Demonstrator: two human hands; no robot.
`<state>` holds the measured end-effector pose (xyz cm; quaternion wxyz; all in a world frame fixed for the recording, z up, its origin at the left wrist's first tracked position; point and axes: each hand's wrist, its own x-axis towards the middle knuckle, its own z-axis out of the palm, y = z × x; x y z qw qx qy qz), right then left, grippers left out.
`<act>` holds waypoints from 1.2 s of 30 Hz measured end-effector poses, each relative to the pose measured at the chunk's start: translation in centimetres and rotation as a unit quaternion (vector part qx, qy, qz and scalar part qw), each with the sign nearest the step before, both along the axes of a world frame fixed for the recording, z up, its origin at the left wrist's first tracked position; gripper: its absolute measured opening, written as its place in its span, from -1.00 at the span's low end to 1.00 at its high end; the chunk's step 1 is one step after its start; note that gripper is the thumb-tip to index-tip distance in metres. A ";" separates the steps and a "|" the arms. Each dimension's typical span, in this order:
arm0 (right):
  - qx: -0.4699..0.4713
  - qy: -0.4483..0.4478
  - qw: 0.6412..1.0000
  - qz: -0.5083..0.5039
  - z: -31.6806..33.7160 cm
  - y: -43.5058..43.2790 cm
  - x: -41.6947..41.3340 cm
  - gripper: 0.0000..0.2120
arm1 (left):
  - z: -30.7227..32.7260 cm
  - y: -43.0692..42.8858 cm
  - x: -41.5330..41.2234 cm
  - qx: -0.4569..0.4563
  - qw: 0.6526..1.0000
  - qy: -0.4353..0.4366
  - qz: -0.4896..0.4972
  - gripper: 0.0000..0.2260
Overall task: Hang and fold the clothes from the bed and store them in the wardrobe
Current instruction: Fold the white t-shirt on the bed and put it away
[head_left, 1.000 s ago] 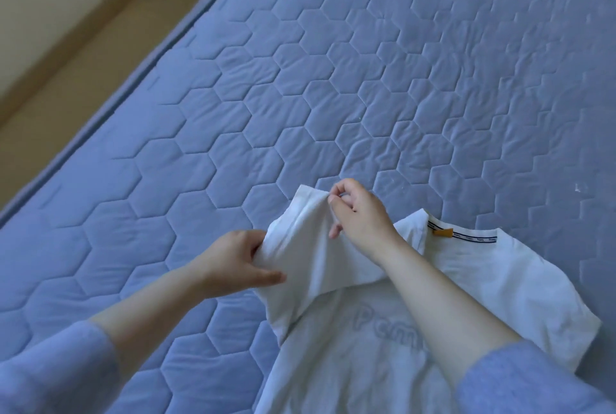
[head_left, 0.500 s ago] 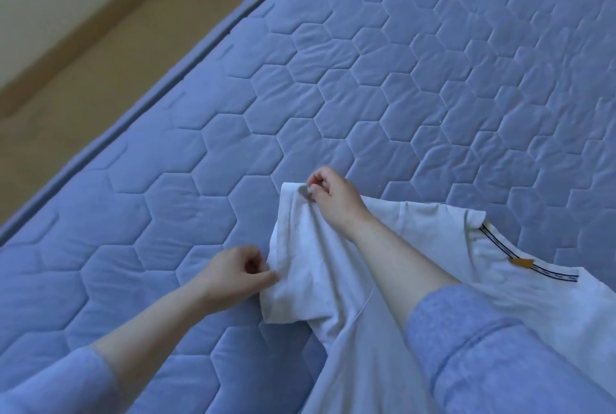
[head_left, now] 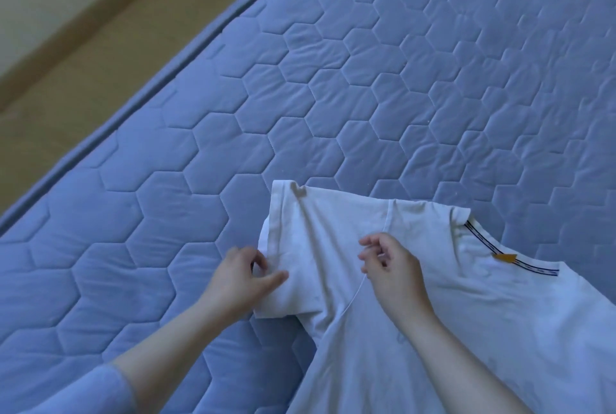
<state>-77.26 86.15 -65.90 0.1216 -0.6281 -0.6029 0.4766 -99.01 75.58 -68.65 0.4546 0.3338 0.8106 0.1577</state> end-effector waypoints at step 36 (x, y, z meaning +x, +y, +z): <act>-0.043 -0.214 0.972 0.083 -2.2 -14.5 -0.3 -0.95 | -0.2 -7.0 1.5 -0.025 0.957 -0.180 0.225 -0.78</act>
